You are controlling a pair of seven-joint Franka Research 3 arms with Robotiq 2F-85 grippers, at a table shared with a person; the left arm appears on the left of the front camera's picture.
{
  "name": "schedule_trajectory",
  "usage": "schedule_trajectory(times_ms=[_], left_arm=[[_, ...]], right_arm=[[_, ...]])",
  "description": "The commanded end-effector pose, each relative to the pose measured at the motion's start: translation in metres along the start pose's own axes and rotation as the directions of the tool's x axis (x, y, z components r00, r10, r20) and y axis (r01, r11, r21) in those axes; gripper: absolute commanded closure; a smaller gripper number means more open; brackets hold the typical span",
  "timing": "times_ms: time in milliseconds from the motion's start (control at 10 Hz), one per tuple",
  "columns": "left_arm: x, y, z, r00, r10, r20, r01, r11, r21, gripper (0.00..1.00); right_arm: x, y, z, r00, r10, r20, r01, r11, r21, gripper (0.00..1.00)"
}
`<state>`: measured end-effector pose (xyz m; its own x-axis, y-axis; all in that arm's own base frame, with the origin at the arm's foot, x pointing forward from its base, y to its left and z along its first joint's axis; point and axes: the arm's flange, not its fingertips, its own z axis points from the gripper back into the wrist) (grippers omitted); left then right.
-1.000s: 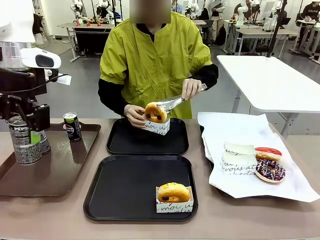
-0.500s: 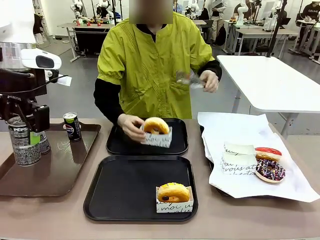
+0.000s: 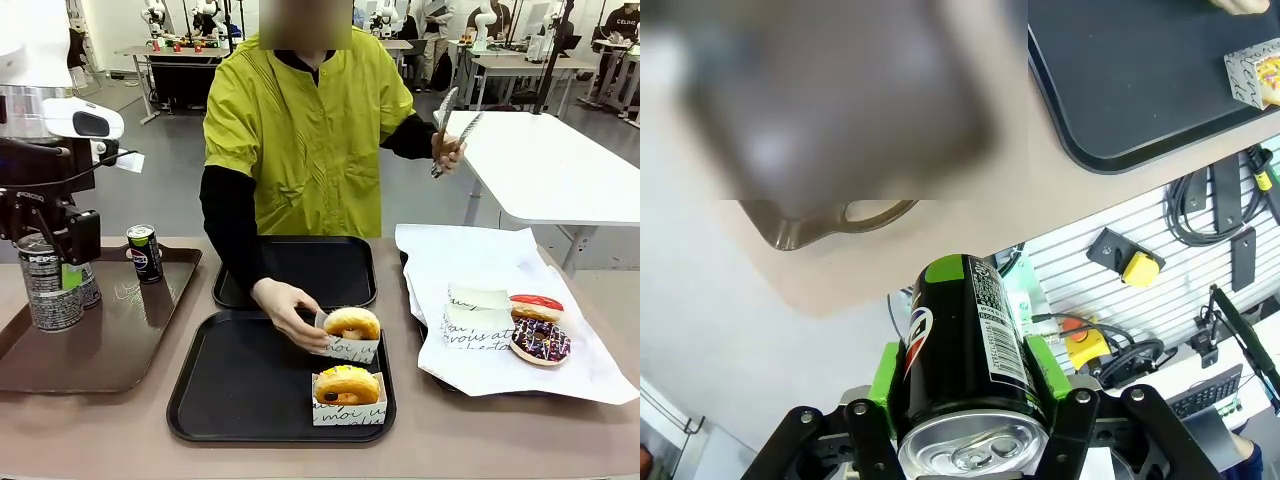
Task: Set up donuts and drinks on trays.
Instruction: Pick up one Pepsi coke and place it on the Flat Tray.
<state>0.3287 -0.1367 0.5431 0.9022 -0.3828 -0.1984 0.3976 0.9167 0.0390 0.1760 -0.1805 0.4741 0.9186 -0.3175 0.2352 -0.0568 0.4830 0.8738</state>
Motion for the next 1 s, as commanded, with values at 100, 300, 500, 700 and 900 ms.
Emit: schedule_trajectory(times_ms=[100,300,500,700,900], left_arm=[[0.017,-0.011,0.004,0.996,-0.021,0.082,0.023,1.0,-0.021,0.41],[0.035,-0.029,0.004,0.989,-0.045,0.143,0.05,0.998,-0.027,0.41],[0.06,-0.054,-0.004,0.978,-0.076,0.196,0.078,0.997,-0.002,0.41],[0.092,-0.08,-0.01,0.966,-0.124,0.225,0.126,0.992,0.005,0.41],[0.118,-0.096,-0.012,0.959,-0.169,0.228,0.171,0.985,0.01,0.41]], right_arm=[[0.001,0.0,0.0,1.0,0.016,0.001,-0.016,1.0,0.016,0.0],[0.001,0.0,0.0,1.0,0.016,0.001,-0.016,1.0,0.016,0.0],[0.001,0.0,0.0,1.0,0.016,0.001,-0.016,1.0,0.016,0.0],[0.001,0.0,0.0,1.0,0.016,0.001,-0.016,1.0,0.016,0.0],[0.001,0.0,0.0,1.0,0.016,0.001,-0.016,1.0,0.016,0.0]])
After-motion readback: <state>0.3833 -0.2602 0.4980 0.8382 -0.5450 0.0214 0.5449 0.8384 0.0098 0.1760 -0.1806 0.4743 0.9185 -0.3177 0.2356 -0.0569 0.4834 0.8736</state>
